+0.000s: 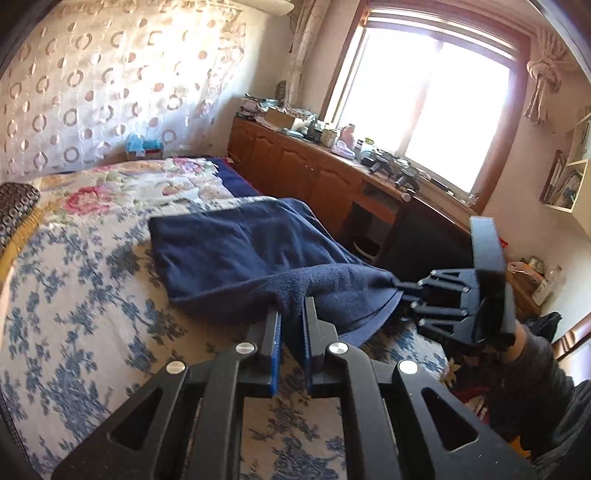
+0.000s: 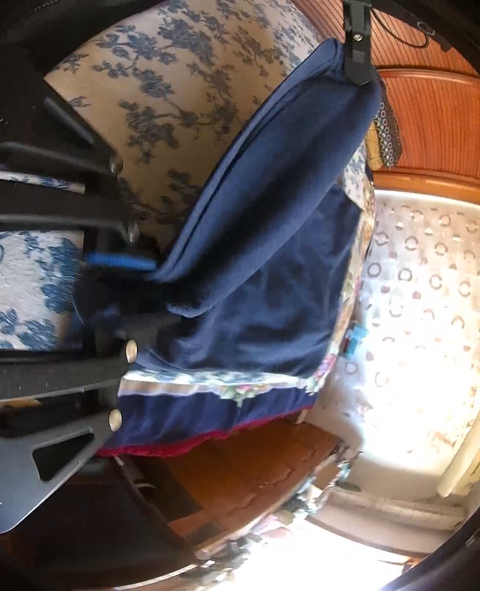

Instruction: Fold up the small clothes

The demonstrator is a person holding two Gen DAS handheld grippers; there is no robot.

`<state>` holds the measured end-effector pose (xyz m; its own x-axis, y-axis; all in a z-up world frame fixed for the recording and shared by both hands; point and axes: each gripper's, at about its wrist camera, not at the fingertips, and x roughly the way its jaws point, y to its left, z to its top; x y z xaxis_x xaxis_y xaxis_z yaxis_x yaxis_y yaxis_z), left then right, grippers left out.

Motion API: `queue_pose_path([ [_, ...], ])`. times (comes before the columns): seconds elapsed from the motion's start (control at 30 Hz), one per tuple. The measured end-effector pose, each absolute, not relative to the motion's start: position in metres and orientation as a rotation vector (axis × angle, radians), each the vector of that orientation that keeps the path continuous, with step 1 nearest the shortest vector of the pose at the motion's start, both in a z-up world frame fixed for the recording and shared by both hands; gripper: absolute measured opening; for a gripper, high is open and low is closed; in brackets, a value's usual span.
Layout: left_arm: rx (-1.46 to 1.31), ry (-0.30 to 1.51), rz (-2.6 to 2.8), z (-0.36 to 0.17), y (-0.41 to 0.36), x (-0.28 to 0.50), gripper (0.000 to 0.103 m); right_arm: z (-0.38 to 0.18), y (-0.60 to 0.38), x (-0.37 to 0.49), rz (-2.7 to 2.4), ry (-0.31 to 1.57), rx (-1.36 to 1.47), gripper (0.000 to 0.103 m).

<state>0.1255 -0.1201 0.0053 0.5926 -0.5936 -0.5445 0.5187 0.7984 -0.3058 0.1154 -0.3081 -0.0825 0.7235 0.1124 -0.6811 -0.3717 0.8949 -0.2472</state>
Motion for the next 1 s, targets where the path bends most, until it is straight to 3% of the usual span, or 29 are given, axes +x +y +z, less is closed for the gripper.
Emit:
queue_pose_path([
  [0.33, -0.145, 0.674, -0.558, 0.013, -0.099, 0.169, 0.006, -0.026, -0.289, 0.175, 0.301, 0.582, -0.408, 0.011],
  [0.87, -0.147, 0.739, -0.502, -0.01, -0.091, 0.254, 0.009, -0.04, -0.285, 0.273, 0.357, 0.616, -0.356, 0.01],
  [1.0, -0.139, 0.749, -0.504, -0.011, -0.088, 0.264, 0.015, -0.049, -0.285, 0.285, 0.364, 0.628, -0.351, 0.01],
])
